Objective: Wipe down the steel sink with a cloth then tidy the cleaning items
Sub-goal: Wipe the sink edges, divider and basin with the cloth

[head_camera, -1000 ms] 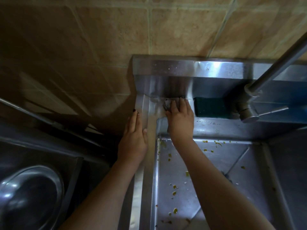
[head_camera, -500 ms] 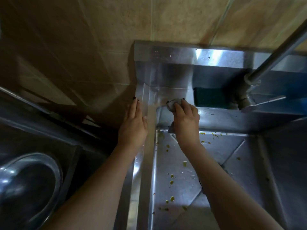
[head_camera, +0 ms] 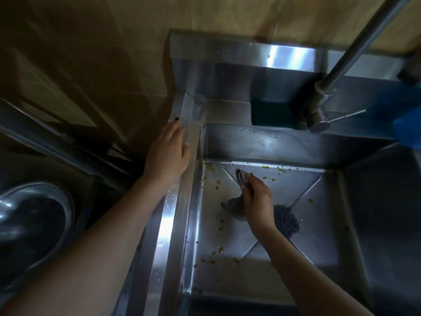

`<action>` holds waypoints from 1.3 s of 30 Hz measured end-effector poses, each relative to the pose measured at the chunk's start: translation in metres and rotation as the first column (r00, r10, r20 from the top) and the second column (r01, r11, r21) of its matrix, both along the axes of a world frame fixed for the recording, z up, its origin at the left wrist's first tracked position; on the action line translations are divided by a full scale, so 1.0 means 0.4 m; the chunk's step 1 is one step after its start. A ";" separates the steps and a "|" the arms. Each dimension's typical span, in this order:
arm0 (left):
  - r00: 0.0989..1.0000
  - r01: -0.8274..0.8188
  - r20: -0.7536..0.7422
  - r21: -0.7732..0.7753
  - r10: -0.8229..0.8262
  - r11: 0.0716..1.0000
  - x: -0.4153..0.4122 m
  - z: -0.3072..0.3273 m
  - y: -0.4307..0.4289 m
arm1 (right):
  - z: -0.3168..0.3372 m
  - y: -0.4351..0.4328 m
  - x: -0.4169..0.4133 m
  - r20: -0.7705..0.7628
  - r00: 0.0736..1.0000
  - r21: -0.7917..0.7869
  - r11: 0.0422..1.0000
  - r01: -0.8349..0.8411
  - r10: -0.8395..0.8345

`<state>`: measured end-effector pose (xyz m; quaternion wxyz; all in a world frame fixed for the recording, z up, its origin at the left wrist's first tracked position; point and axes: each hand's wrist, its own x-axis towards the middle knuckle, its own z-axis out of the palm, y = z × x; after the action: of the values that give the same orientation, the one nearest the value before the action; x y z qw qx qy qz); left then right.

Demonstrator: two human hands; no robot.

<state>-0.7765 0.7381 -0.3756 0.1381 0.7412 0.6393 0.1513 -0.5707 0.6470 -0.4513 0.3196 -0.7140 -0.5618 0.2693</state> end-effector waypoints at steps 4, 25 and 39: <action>0.996 0.063 0.072 -0.029 -0.060 0.998 -0.007 -0.005 -0.048 | -0.005 -0.065 -0.004 -0.020 0.997 -0.064 0.996 -0.069 0.068; 0.953 0.083 -0.291 -0.004 -0.080 0.997 -0.025 -0.040 -0.185 | -0.181 -0.135 -0.150 -0.009 0.958 -0.318 0.907 -0.275 0.287; 0.964 0.089 -0.259 0.084 -0.065 0.992 -0.025 -0.051 -0.183 | -0.364 -0.050 -0.206 0.402 0.822 -0.356 0.896 -0.265 0.403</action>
<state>-0.7863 0.6650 -0.3958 0.0252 0.7845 0.6145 0.0792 -0.6533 0.6269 -0.5971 0.0165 -0.6850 -0.6943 0.2200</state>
